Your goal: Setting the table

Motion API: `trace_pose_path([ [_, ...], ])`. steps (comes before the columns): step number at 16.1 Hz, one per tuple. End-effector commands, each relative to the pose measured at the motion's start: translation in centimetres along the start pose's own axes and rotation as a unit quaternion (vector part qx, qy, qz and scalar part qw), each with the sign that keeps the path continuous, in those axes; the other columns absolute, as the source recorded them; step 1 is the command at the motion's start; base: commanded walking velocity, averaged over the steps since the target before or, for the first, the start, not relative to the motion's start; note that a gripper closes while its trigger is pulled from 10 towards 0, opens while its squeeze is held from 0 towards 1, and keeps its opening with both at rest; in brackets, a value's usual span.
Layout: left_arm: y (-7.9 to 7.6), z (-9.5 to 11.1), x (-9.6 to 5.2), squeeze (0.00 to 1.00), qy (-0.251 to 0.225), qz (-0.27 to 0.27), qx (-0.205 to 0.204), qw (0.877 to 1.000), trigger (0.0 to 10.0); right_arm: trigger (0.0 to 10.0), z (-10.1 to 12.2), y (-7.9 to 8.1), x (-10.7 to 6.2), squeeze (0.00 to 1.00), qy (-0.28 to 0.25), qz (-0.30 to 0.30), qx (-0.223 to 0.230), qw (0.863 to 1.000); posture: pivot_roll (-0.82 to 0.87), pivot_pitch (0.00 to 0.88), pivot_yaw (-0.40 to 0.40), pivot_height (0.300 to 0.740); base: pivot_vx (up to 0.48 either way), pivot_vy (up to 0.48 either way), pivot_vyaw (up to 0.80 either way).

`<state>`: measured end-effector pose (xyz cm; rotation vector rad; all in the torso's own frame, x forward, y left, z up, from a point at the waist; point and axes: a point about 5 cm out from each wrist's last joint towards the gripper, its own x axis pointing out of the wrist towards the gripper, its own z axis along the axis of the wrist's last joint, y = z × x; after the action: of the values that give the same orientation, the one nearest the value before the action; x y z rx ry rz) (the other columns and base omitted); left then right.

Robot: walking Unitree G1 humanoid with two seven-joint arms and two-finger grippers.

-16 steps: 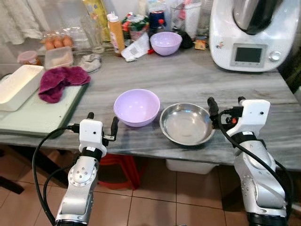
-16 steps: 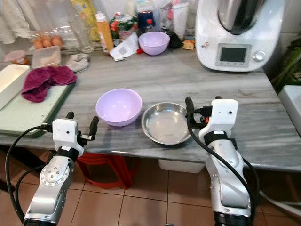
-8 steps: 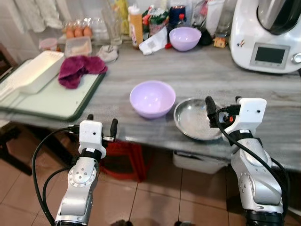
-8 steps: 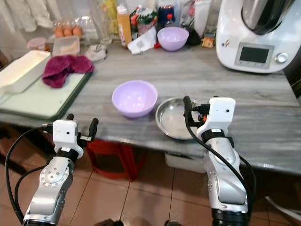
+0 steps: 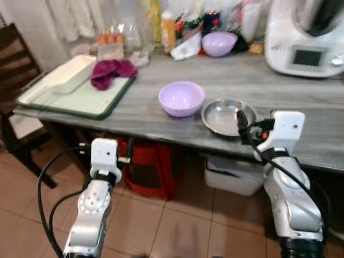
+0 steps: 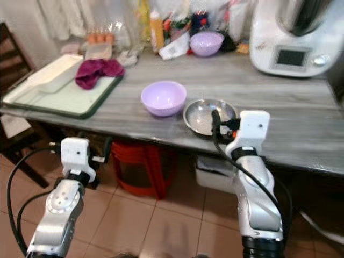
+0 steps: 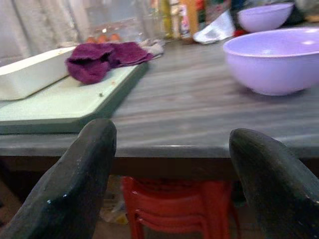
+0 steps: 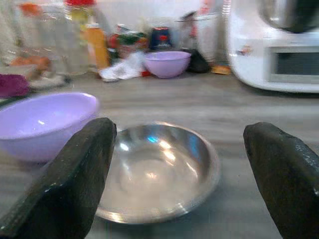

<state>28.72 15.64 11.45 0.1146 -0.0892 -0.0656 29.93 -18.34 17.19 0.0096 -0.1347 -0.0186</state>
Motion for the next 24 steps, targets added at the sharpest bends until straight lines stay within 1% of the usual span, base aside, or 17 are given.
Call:
trace_pose_path([
  [1, 0.5, -0.4, -0.3, 0.00, 0.012, 0.005, 0.008, 1.000, 10.0, 10.0, 0.1, 0.3, 0.1, 0.00, -0.002, 0.001, 0.004, 1.000, -0.15, 0.081, 0.066, 0.740, -0.266, 0.000, 0.00],
  [2, 0.6, -0.5, -0.3, 0.00, 0.012, 0.005, 0.007, 1.000, 10.0, 10.0, 0.0, 0.3, 0.1, 0.00, 0.001, -0.002, 0.005, 1.000, -0.15, 0.082, 0.066, 0.740, -0.266, 0.000, 0.00],
  [3, 0.7, -0.6, -0.4, 0.00, 0.015, 0.007, 0.007, 1.000, 10.0, 10.0, 0.0, 0.3, 0.1, 0.00, 0.002, -0.001, -0.012, 1.000, -0.15, 0.083, 0.066, 0.740, -0.270, 0.000, 0.00],
  [6, 0.6, -0.6, -0.4, 0.00, 0.016, 0.007, 0.006, 1.000, 10.0, 10.0, 0.0, 0.2, 0.1, 0.00, -0.002, -0.016, -0.044, 0.999, -0.15, 0.084, 0.066, 0.740, -0.275, 0.000, 0.00],
  [7, 0.6, -0.6, -0.4, 0.00, 0.016, 0.007, 0.005, 1.000, 10.0, 10.0, 0.3, 0.0, 0.4, 0.00, -0.011, -0.027, -0.025, 0.999, -0.15, 0.085, 0.066, 0.740, -0.281, 0.000, 0.00],
  [8, 0.6, -0.6, -0.4, 0.00, 0.016, 0.007, 0.005, 1.000, 10.0, 10.0, 0.4, -0.3, 0.6, 0.00, -0.015, -0.040, -0.026, 0.999, -0.15, 0.086, 0.067, 0.740, -0.285, 0.000, 0.00],
  [9, 0.5, -0.6, -0.4, 0.00, 0.016, 0.006, 0.005, 1.000, 10.0, 10.0, 0.2, -0.4, 0.6, 0.00, -0.017, -0.055, -0.040, 0.998, -0.15, 0.086, 0.067, 0.740, -0.281, 0.000, 0.00],
  [11, 0.6, -0.6, -0.4, 0.00, 0.017, 0.005, 0.007, 1.000, 10.0, 10.0, 0.0, 0.0, 0.4, 0.00, -0.013, -0.039, -0.038, 0.998, -0.15, 0.087, 0.067, 0.740, -0.279, 0.000, 0.00],
  [13, 0.7, -0.7, -0.4, 0.00, 0.019, 0.006, 0.007, 1.000, 10.0, 10.0, -0.6, 0.2, 0.3, 0.00, -0.008, -0.039, -0.047, 0.998, -0.14, 0.088, 0.072, 0.740, -0.279, 0.000, 0.00],
  [15, 0.7, -0.7, -0.4, 0.00, 0.019, 0.005, 0.007, 1.000, 10.0, 10.0, -1.1, 0.4, 0.1, 0.00, 0.006, -0.037, -0.037, 0.999, -0.14, 0.087, 0.073, 0.740, -0.279, 0.000, 0.00],
  [16, 0.7, -0.7, -0.4, 0.00, 0.019, 0.004, 0.008, 1.000, 10.0, 10.0, -1.5, 0.5, 0.0, 0.00, 0.022, -0.030, -0.025, 0.999, -0.14, 0.088, 0.074, 0.740, -0.281, 0.000, 0.00],
  [17, 0.7, -0.7, -0.4, 0.00, 0.018, 0.002, 0.008, 1.000, 10.0, 10.0, -1.7, 0.5, 0.0, 0.00, 0.026, -0.021, -0.032, 0.999, -0.14, 0.087, 0.075, 0.740, -0.277, 0.000, 0.00],
  [22, 0.3, -0.2, -0.3, 0.00, 0.003, -0.020, -0.011, 1.000, 10.0, 10.0, -1.8, 0.8, -0.2, 0.00, 0.019, -0.004, -0.024, 1.000, -0.14, 0.086, 0.078, 0.740, 0.000, 0.000, 0.00],
  [24, -0.1, 0.0, -0.2, 0.00, -0.002, -0.034, -0.013, 0.999, 10.0, 10.0, -1.9, 1.0, -0.2, 0.00, 0.022, 0.000, -0.019, 1.000, -0.13, 0.081, 0.076, 0.740, 0.000, 0.000, 0.00],
])
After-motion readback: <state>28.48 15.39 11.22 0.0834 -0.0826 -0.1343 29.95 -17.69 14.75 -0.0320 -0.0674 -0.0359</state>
